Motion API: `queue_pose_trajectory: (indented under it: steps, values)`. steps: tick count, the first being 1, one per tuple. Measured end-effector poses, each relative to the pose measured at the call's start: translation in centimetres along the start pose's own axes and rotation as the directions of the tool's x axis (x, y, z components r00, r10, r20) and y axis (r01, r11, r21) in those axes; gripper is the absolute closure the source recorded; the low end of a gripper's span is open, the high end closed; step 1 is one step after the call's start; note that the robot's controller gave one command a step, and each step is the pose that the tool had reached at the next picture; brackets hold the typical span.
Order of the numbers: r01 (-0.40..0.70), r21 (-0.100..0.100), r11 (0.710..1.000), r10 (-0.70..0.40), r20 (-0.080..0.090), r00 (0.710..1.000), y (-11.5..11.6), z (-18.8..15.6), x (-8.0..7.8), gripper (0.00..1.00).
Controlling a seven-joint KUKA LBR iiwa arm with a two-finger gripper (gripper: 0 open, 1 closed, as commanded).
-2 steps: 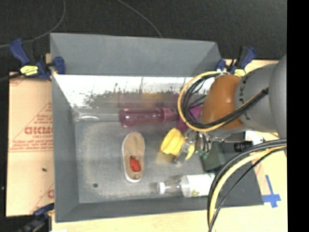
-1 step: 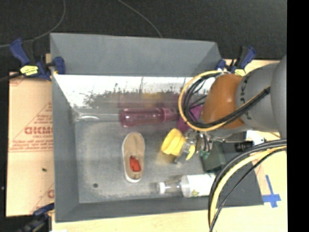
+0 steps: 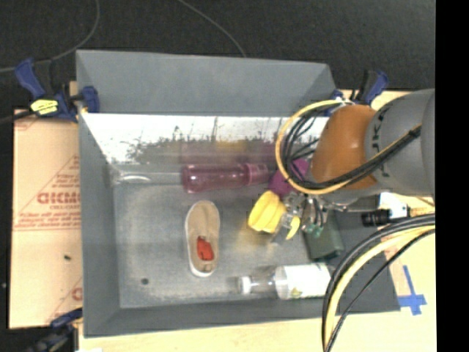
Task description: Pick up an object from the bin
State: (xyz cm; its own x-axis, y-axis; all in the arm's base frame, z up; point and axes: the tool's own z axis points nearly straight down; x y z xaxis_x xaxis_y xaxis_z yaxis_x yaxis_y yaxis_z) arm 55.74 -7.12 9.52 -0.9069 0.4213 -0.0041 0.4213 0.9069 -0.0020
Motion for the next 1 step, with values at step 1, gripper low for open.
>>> queue_pose_trajectory:
  steps: [1]
  values:
    - [0.001,-0.003,1.0,-0.001,0.009,1.0,0.07,-1.79,-0.27,1.0]
